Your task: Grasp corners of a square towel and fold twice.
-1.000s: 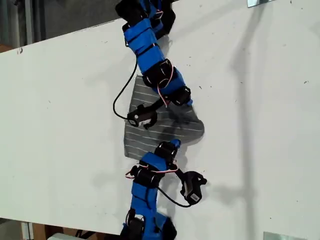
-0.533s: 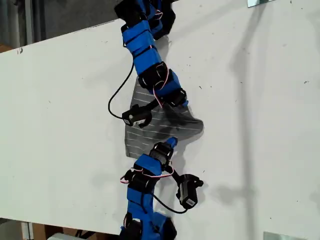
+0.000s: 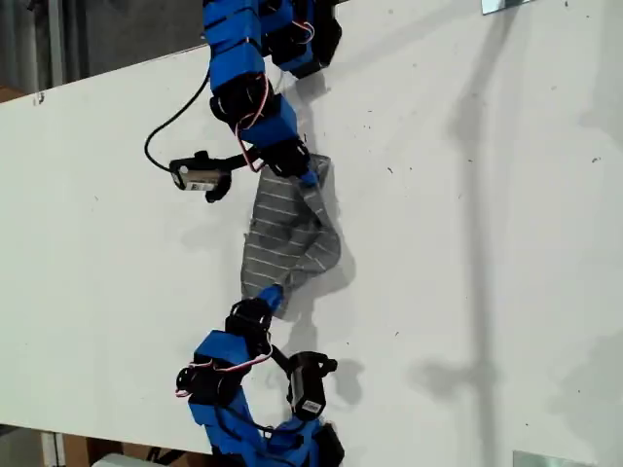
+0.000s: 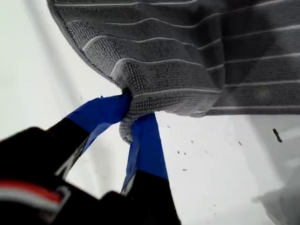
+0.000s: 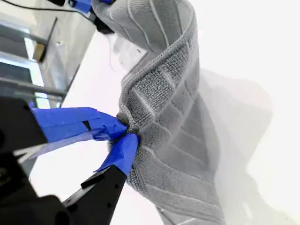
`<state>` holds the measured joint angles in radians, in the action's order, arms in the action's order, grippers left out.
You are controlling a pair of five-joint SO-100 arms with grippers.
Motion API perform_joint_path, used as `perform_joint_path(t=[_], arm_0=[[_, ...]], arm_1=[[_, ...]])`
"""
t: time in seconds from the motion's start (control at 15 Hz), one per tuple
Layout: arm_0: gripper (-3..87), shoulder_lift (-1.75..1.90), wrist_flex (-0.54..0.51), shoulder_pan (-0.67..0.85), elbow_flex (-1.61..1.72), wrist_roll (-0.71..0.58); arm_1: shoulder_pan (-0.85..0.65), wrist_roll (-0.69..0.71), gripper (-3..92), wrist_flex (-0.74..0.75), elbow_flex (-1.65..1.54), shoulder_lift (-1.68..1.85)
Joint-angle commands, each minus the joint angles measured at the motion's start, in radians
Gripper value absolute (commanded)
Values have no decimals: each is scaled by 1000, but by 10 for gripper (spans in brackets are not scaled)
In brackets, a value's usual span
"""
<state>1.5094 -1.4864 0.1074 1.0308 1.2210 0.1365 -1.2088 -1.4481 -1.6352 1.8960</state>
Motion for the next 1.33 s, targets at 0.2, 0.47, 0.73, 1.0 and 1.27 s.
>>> perform_joint_path(t=[0.2, 0.47, 0.73, 1.0, 1.27], arm_0=[[-2, 124, 64, 186, 196, -25], [-2, 126, 94, 268, 262, -44], [-2, 51, 127, 328, 273, -83], [-2, -121, 158, 397, 235, -118], [-2, -249, 146, 462, 175, -167]], arm_1=[[-224, -15, -1, 21, -382, 462], [-272, -44, -1, 75, -611, 623], [-322, -9, -1, 143, -773, 690], [-411, 74, -1, 195, -782, 561], [-525, 167, -1, 262, -673, 258]])
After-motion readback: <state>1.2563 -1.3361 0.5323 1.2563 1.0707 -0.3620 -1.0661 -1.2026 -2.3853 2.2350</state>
